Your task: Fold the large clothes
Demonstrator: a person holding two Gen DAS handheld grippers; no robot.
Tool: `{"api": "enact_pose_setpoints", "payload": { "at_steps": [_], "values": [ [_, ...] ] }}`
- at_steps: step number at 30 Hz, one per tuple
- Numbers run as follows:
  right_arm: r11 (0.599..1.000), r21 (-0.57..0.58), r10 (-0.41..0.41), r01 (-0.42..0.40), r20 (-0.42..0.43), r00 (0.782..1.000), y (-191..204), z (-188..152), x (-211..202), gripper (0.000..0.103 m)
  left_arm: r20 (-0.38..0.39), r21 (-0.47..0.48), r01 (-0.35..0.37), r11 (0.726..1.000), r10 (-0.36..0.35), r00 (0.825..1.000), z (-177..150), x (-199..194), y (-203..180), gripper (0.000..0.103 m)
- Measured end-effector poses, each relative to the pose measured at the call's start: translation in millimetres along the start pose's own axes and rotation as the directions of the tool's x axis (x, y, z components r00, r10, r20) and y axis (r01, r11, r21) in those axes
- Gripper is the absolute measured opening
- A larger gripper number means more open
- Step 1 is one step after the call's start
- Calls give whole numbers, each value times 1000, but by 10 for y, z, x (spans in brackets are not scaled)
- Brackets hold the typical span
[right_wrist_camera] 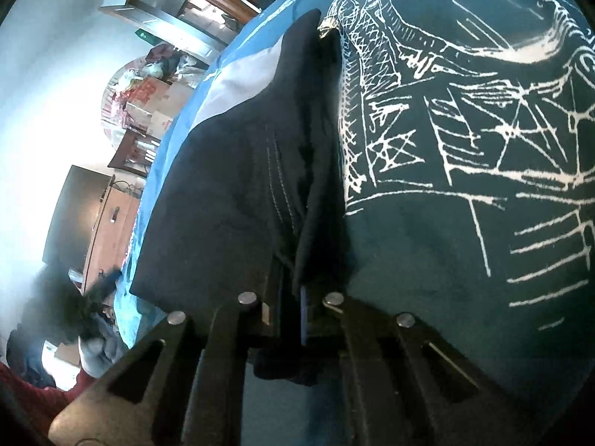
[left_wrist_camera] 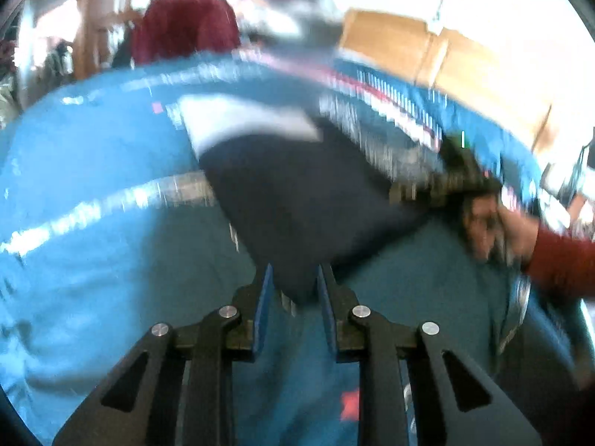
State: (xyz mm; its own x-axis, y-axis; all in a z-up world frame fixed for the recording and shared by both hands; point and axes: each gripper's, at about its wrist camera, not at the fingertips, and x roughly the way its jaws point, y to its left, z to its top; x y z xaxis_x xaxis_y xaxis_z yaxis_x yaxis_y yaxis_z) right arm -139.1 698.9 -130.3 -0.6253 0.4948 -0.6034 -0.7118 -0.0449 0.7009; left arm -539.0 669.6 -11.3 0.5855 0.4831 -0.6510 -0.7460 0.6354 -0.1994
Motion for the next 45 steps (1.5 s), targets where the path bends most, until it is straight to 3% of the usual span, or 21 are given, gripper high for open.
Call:
{"api": "enact_pose_setpoints", "payload": {
  "at_steps": [2,3,5,7,9,11,14,15,18,21,23,26,28,30,31,34,36,37,41,44,45],
  "values": [
    [1000,1,-2,2,9,1000,-13,-13,-14,3,-2,20,-8,1000,8,1000,123,223,-11,27],
    [1000,-2,-9,9,14,1000,-15,-19,-35,2,-48,41,-7,999,9,999,119,481,-11,27],
    [1000,-1,-7,7,19,1000,-33,7,-46,2,-190,120,-53,991,76,979,-60,1002,21,28],
    [1000,-13,-7,8,23,1000,-42,-2,-38,2,-172,72,-15,997,27,985,-57,974,127,28],
    [1000,-20,-3,3,29,1000,-57,-9,-32,2,-156,72,-47,996,58,986,10,825,149,23],
    [1000,-20,9,-9,39,999,-76,-25,-37,3,-72,-3,-15,1000,15,997,141,566,236,21],
    [1000,-14,18,-17,51,999,-98,-43,-57,3,36,10,-24,1000,24,999,412,472,304,21],
    [1000,-15,17,-17,53,998,-98,-44,-62,3,26,39,-37,999,36,999,452,592,315,20],
    [1000,-17,22,-21,55,998,-100,-43,-70,3,-148,140,-74,987,95,984,234,1195,345,24],
    [999,-17,38,-37,63,997,-121,-54,-81,3,-148,86,-39,996,51,988,387,1093,463,26],
    [998,-13,55,-54,71,996,-151,-75,-84,3,-63,75,-44,996,48,997,596,950,551,25],
    [998,-11,62,-61,78,995,-156,-86,-94,3,29,70,-52,996,50,998,1066,1076,688,25],
    [998,-10,65,-64,79,995,-152,-92,-99,3,3,85,-69,994,69,998,1316,1432,806,25],
    [997,-9,75,-74,81,994,-183,-102,-109,3,-85,86,-141,986,149,985,1426,1995,1029,29],
    [997,-9,75,-75,81,994,-193,-105,-106,3,-111,78,-137,988,145,983,1436,2211,1145,29],
    [996,-2,93,-93,83,992,-247,-112,-117,3,-118,106,-167,980,179,977,1527,2339,1126,22],
    [995,1,103,-103,84,991,-277,-113,-126,3,-112,136,-157,978,172,979,1496,2183,970,18],
    [994,2,106,-107,85,991,-287,-114,-132,3,-99,115,-87,990,98,990,1447,2008,879,12],
    [994,0,108,-108,87,990,-310,-113,-149,3,-37,175,84,981,-79,996,901,1268,273,18],
    [994,1,106,-106,86,991,-318,-114,-160,3,-160,277,181,944,-140,977,209,1035,-160,18],
    [994,0,106,-106,85,991,-322,-116,-167,3,-200,313,178,933,-119,973,-20,1030,-273,17]
  ]
}}
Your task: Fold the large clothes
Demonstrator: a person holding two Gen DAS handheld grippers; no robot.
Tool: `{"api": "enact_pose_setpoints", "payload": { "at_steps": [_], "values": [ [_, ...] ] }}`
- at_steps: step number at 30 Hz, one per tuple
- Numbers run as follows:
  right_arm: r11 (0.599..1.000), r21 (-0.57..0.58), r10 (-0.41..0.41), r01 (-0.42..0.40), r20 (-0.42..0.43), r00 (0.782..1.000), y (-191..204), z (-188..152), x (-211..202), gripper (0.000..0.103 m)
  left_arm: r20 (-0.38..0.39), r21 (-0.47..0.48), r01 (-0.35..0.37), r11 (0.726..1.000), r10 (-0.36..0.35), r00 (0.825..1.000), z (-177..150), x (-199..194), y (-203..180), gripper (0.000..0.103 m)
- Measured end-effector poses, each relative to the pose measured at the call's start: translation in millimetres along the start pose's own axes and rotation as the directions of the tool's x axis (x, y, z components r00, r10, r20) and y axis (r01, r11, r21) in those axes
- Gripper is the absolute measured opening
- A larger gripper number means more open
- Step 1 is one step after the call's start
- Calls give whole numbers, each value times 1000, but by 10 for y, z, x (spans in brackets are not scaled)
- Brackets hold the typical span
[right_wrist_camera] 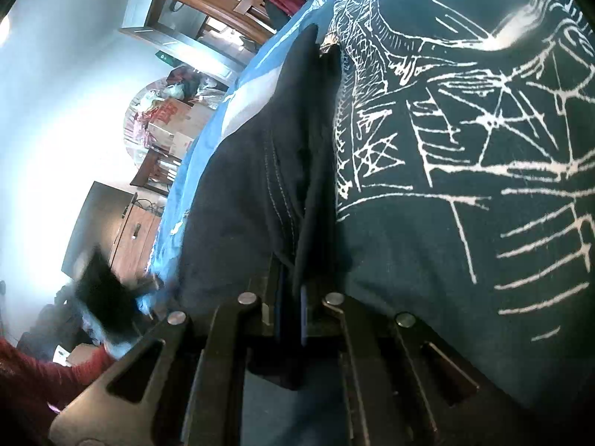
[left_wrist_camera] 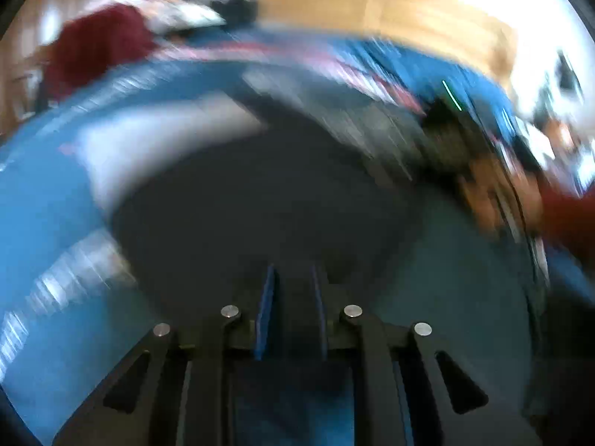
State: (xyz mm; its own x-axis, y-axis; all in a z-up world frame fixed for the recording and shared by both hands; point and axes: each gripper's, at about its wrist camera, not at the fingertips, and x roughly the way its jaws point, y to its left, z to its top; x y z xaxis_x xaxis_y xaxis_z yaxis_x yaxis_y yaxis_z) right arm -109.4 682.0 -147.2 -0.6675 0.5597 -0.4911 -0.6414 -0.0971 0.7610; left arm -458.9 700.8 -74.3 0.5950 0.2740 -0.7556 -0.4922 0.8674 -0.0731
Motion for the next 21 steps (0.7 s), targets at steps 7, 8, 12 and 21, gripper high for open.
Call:
{"api": "enact_pose_setpoints", "payload": {
  "at_steps": [7,8,12,21],
  "values": [
    [1000,3,-1,1,-1,1000,9,25,-4,3,137,-46,-15,999,21,990,94,-504,-140,31],
    [1000,3,-5,5,-1,1000,16,27,-8,3,154,-52,-16,999,24,988,155,-461,-124,32],
    [999,-8,-51,51,-9,999,135,54,-48,5,-26,-20,-33,999,32,999,117,224,-124,43],
    [896,-230,-362,379,115,925,868,69,-397,36,97,-242,-8,970,33,995,95,-378,139,48]
  ]
}}
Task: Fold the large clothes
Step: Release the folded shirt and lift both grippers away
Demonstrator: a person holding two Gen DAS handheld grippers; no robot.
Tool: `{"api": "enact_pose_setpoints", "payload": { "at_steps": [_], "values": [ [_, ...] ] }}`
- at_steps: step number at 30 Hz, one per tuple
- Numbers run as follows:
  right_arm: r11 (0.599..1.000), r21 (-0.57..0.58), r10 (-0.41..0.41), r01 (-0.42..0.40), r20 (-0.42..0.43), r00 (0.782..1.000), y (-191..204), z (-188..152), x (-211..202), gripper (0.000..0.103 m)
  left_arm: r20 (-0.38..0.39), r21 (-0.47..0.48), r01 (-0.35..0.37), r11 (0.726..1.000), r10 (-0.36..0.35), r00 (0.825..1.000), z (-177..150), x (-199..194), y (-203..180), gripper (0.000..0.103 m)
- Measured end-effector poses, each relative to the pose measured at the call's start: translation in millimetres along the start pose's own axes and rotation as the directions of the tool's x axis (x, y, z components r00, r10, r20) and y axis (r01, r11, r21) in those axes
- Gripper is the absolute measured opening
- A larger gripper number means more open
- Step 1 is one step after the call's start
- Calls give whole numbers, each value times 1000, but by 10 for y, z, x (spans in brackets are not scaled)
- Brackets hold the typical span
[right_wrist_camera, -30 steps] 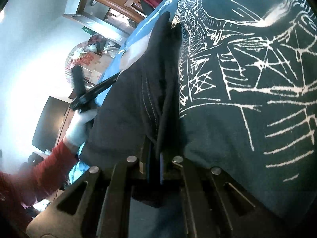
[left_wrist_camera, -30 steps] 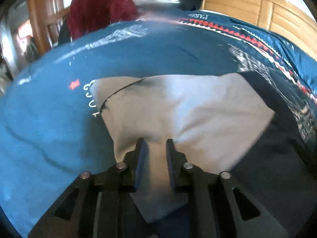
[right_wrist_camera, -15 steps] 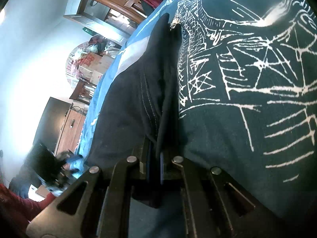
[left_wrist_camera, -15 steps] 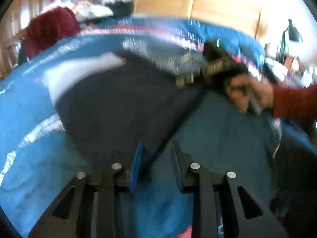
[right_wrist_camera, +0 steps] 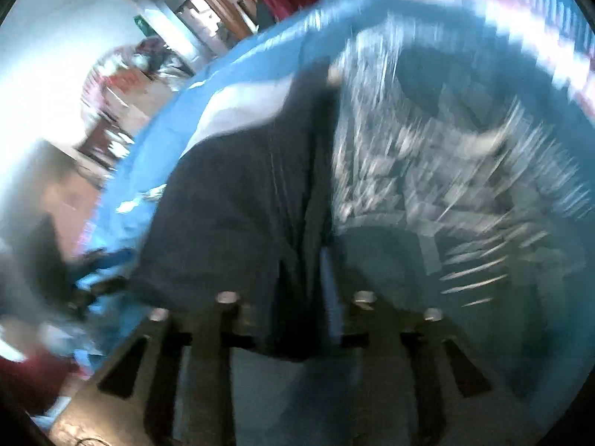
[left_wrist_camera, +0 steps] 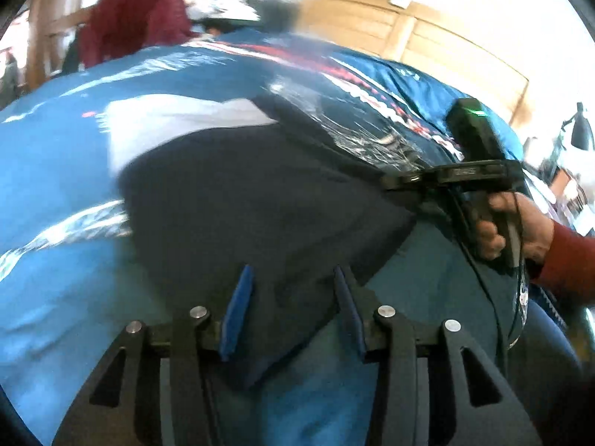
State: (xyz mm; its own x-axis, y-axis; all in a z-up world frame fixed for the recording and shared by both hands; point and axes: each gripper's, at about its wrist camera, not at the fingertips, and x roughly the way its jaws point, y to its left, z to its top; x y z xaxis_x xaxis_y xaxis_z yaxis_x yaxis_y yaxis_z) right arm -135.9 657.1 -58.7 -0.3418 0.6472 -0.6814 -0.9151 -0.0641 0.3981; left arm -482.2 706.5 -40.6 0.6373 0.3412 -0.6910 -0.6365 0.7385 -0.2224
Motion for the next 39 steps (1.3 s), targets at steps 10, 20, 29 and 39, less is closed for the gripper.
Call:
{"api": "enact_pose_setpoints", "payload": {
  "at_steps": [10,20,29,39],
  "values": [
    [989,-133,-85,65,-154,984,115,864,1307,0,-15,-216,-107,970,106,994,-410,-84,316,54],
    [964,-216,-184,158,-109,977,524,194,717,64,-141,-257,-274,927,245,959,-683,-85,312,59],
    [943,-211,-245,257,81,966,1135,-604,-377,99,-245,-232,-409,883,354,903,-743,14,32,94],
    [937,-155,-334,314,-125,934,832,-1224,-127,100,-270,-261,-555,790,493,827,-829,171,-169,103]
  ]
}}
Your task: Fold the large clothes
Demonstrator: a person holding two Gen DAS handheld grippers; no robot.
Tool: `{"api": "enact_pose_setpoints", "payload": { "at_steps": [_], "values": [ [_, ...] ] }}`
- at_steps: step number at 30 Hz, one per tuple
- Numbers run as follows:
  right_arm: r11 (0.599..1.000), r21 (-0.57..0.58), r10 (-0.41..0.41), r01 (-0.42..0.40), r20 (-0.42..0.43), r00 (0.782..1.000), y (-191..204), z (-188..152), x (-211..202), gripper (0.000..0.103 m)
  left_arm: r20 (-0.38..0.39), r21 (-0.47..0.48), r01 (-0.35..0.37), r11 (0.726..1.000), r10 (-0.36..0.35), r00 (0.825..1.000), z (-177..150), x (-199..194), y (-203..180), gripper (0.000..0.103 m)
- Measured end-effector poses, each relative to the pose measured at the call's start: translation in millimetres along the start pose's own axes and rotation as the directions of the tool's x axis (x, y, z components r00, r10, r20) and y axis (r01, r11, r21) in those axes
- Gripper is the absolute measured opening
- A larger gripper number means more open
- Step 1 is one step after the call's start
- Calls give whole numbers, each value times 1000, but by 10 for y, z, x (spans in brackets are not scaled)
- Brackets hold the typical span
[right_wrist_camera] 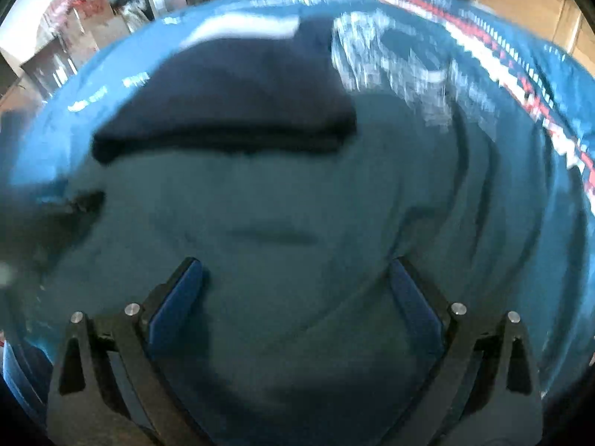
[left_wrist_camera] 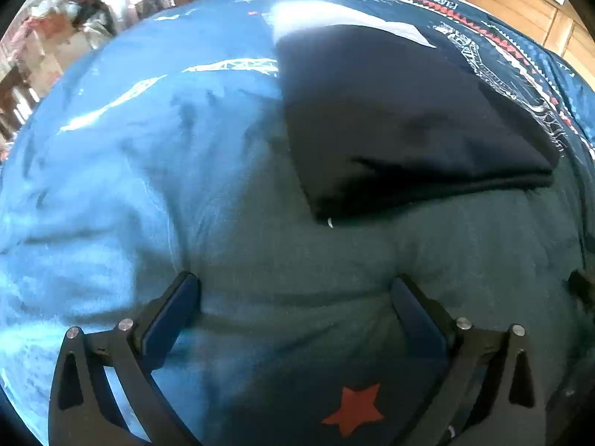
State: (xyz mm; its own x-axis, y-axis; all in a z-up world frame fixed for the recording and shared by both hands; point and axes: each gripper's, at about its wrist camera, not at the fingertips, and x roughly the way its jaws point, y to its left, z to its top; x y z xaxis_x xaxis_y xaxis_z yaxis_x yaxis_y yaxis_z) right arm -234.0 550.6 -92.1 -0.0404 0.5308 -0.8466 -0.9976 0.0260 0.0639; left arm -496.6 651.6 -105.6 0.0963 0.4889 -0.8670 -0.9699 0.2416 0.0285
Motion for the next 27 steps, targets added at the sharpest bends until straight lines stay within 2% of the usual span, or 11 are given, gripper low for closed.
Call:
{"api": "enact_pose_setpoints", "payload": {
  "at_steps": [5,15,27],
  "values": [
    [1000,12,3,-4,34,999,-34,-97,37,103,30,-44,3,999,-2,1000,-41,31,33,103],
    [998,57,-25,22,65,998,-26,-91,104,103,73,-27,-36,999,38,997,-88,72,-27,103],
    [996,90,-13,7,71,997,-76,-77,107,103,88,-26,-32,999,34,996,-115,85,-23,103]
  ]
}}
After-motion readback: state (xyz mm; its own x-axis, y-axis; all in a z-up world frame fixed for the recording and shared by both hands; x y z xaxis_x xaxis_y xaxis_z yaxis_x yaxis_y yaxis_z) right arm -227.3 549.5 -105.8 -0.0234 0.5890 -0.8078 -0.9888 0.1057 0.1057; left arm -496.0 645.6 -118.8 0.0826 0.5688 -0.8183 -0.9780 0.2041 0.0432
